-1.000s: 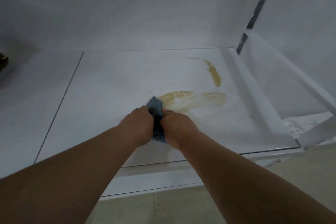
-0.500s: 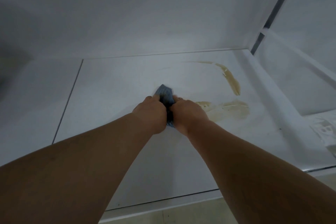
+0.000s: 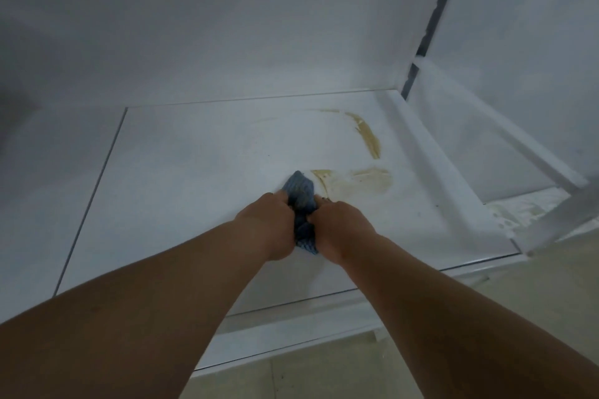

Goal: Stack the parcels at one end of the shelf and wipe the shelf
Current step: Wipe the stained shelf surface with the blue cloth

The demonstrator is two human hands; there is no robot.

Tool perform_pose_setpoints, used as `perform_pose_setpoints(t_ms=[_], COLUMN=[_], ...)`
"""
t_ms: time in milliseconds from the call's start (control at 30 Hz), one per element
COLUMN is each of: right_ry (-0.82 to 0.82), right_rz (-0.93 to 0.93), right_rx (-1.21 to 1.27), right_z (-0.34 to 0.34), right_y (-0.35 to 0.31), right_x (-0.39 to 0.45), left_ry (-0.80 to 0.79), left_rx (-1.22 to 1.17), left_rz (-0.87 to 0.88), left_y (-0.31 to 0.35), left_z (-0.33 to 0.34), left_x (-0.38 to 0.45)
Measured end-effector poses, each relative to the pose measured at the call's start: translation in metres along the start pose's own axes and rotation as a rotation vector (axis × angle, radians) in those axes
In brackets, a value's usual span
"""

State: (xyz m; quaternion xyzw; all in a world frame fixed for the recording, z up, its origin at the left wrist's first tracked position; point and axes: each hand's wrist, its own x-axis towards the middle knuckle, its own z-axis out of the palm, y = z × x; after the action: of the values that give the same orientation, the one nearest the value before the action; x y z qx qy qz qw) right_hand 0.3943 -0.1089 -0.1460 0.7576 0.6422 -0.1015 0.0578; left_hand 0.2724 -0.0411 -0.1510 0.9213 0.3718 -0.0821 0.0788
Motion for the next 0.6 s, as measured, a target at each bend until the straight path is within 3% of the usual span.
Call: perform_pose_setpoints(t_ms=[600], right_ry=[-0.068], right_rz=[-0.121], right_rx=[0.025], right_z=[0.025], right_y=[0.023], right_x=[-0.092], left_ry=[-0.149], left_rx=[0.032], left_rz=[-0.129], left_y=[0.074], left_z=[0.023], left_x=[-0.072])
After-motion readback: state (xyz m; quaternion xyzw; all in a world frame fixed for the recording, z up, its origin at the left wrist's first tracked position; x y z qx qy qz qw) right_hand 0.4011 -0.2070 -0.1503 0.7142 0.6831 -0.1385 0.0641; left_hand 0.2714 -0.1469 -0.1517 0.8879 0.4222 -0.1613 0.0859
